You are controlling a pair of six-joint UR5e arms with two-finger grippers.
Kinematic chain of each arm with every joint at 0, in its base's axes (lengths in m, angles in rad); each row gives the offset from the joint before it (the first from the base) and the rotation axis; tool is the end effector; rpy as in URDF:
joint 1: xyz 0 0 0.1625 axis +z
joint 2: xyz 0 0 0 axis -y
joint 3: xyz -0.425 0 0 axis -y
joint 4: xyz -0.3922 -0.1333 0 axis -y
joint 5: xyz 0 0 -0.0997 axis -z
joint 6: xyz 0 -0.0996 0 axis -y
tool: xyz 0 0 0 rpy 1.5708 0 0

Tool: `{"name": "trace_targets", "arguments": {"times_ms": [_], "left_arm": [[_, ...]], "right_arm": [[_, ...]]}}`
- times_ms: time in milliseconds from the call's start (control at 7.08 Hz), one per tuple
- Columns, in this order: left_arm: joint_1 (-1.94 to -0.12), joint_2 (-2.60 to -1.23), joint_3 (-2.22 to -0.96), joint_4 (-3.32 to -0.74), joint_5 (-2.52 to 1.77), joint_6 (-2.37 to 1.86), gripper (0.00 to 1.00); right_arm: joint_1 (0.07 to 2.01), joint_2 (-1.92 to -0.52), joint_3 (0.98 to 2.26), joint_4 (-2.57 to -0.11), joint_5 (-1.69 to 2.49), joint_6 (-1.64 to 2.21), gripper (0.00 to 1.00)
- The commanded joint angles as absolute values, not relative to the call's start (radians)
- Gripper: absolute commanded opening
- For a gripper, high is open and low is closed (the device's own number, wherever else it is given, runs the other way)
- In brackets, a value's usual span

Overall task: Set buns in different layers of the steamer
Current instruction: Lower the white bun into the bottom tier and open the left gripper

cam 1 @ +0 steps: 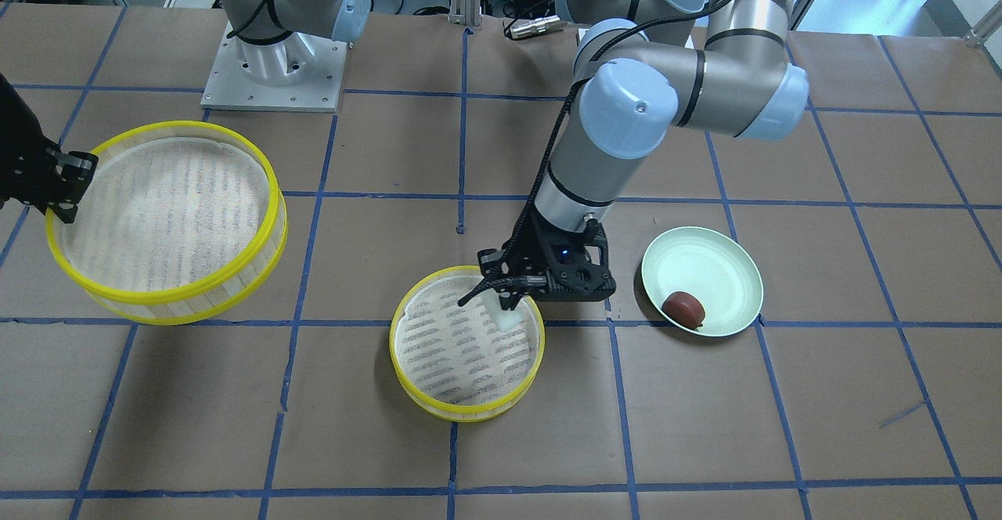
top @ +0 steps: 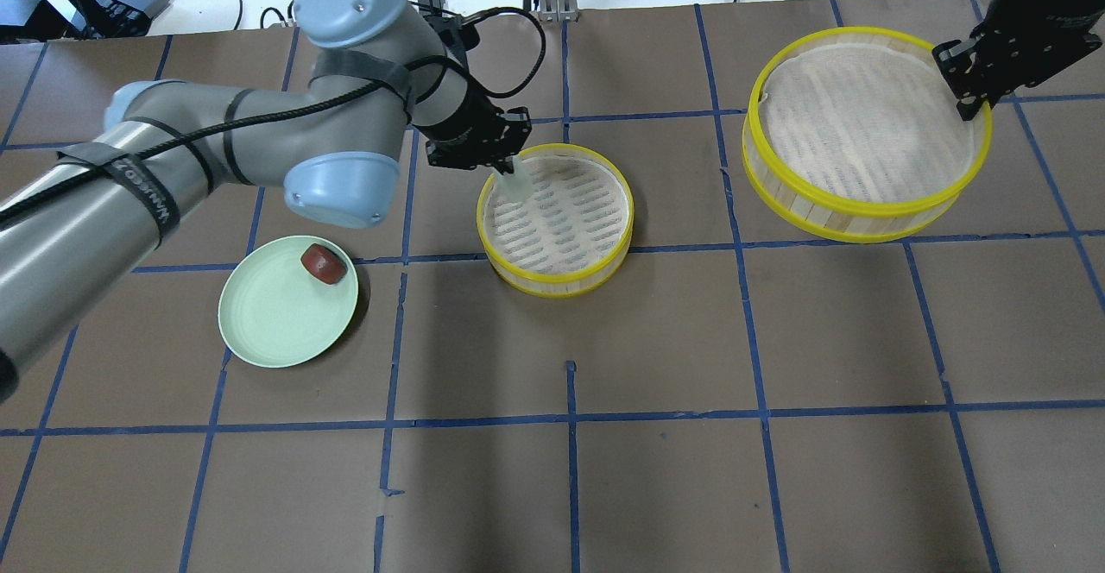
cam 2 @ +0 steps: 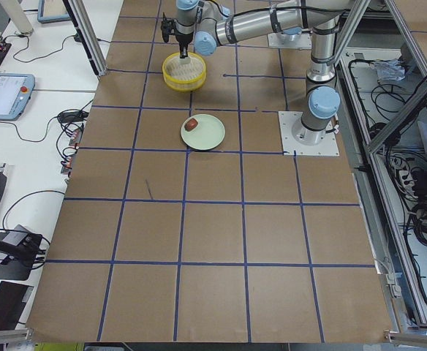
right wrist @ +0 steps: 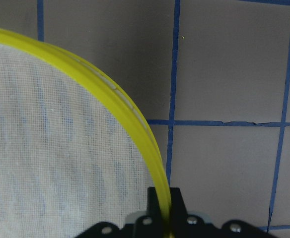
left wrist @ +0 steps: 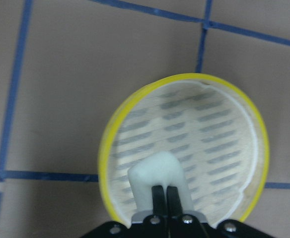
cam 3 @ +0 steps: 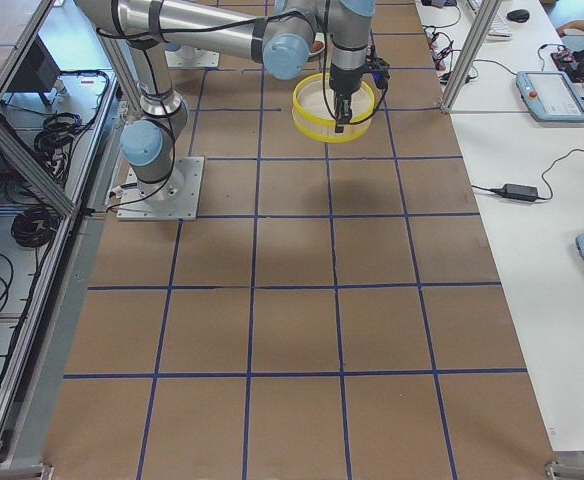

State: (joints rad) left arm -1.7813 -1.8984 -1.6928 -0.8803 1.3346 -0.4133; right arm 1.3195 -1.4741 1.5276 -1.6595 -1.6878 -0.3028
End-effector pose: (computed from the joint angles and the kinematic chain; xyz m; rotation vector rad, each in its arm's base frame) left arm -0.2806 -0.5637 0.3242 0.2465 -2.8251 0.2234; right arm -0.0154 -0.5492 0.4692 0.0746 -3.0185 0.0028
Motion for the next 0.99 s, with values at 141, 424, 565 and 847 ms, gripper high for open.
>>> {"name": "trace_targets", "arguments": {"times_ms": [141,424,565,847], "left_arm": [[-1.824,-1.965,-1.681,-0.796,1.328,-0.488,0.88],[-1.809,-1.938,-1.690,-0.799,1.348,-0.439,0.95],[-1.731,-1.906,-1.709,-0.825,1.459,-0.272,0.95],[-1.572,-1.760,-1.764,-1.091,1.497,0.063,0.97]], "right_arm": [[1.322,-1.476,1.529,-1.658,-1.681,-0.299,0.06],[1.331,-1.479,1.525,-1.660,-1.680,-0.279,0.06],[1.368,-1.473,1.525,-1.658,-1.643,-0.173,0.05],[1.544,-1.409,1.517,-1.686,-1.623,0.097,0.05]]}}
